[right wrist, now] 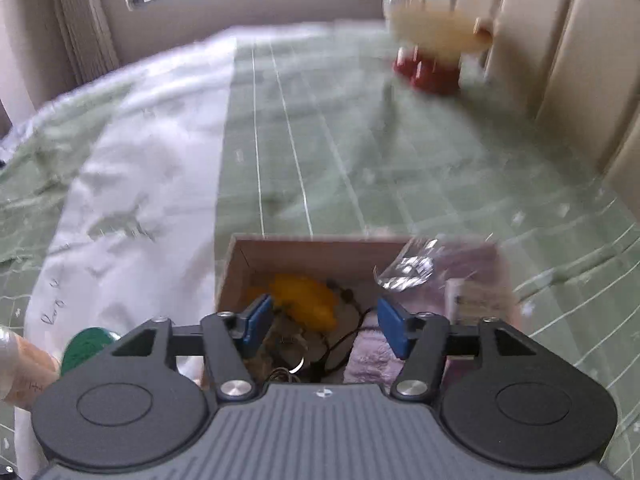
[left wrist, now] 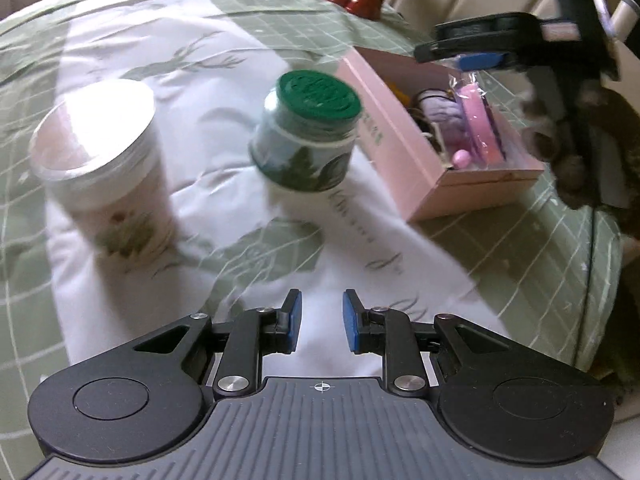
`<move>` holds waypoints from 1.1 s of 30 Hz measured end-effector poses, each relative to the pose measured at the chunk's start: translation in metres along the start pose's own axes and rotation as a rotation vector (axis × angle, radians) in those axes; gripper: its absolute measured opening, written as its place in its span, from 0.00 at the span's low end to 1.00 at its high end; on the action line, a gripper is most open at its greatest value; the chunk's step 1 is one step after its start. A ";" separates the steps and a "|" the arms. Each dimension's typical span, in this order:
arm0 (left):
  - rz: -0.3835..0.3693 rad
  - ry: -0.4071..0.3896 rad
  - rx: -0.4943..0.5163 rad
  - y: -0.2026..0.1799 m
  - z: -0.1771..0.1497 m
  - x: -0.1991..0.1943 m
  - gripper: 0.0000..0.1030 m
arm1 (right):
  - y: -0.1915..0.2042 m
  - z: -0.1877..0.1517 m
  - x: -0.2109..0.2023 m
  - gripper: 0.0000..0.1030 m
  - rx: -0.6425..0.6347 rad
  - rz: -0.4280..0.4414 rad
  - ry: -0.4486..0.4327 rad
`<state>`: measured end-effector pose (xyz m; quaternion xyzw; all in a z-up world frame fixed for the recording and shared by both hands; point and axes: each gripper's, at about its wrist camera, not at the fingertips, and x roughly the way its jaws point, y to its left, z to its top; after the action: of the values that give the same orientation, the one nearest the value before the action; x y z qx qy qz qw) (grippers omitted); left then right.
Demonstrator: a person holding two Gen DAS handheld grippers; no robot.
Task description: Organize soft objects
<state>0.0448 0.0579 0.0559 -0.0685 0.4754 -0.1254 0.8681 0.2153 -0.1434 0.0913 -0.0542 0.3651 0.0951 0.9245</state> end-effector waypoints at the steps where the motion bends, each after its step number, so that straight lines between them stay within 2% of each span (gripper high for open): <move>1: 0.002 -0.013 -0.002 0.001 -0.004 0.000 0.24 | 0.005 -0.004 -0.008 0.65 -0.043 -0.010 -0.035; 2: 0.002 -0.028 -0.001 0.001 -0.007 0.000 0.24 | 0.011 -0.008 -0.013 0.71 -0.090 0.001 -0.054; 5: 0.005 -0.081 0.007 -0.006 -0.016 -0.005 0.25 | 0.027 -0.012 -0.003 0.71 -0.165 0.039 0.037; 7: 0.037 -0.097 0.039 -0.011 -0.024 -0.010 0.27 | 0.025 -0.014 -0.003 0.70 -0.124 0.005 0.060; 10: 0.127 -0.119 0.077 -0.015 -0.034 -0.009 0.27 | 0.012 -0.029 -0.033 0.69 -0.005 0.021 0.004; 13: 0.182 -0.093 0.050 -0.014 -0.042 0.006 0.28 | 0.023 -0.068 -0.071 0.72 0.010 0.011 -0.064; 15: 0.195 -0.128 0.040 -0.017 -0.046 0.013 0.29 | 0.038 -0.103 -0.090 0.82 -0.013 -0.024 -0.111; 17: 0.197 -0.157 0.044 -0.025 -0.048 0.018 0.29 | 0.049 -0.137 -0.095 0.86 -0.014 -0.049 -0.125; 19: 0.190 -0.192 0.049 -0.033 -0.050 0.024 0.30 | 0.052 -0.166 -0.085 0.86 0.009 -0.056 -0.086; 22: 0.202 -0.249 0.055 -0.041 -0.054 0.030 0.30 | 0.043 -0.192 -0.059 0.86 0.059 -0.055 0.026; 23: 0.203 -0.267 0.057 -0.043 -0.056 0.032 0.30 | 0.037 -0.198 -0.054 0.89 0.083 -0.042 0.024; 24: 0.206 -0.282 0.065 -0.044 -0.057 0.033 0.30 | 0.034 -0.204 -0.057 0.95 0.096 -0.038 -0.008; 26: 0.219 -0.303 0.093 -0.049 -0.057 0.037 0.30 | 0.031 -0.206 -0.055 1.00 0.126 -0.067 -0.017; 33: 0.219 -0.343 0.117 -0.053 -0.056 0.045 0.30 | 0.039 -0.206 -0.049 1.00 0.124 -0.121 -0.009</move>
<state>0.0128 -0.0054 0.0017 0.0140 0.3172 -0.0442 0.9472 0.0345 -0.1473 -0.0261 -0.0186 0.3623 0.0166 0.9317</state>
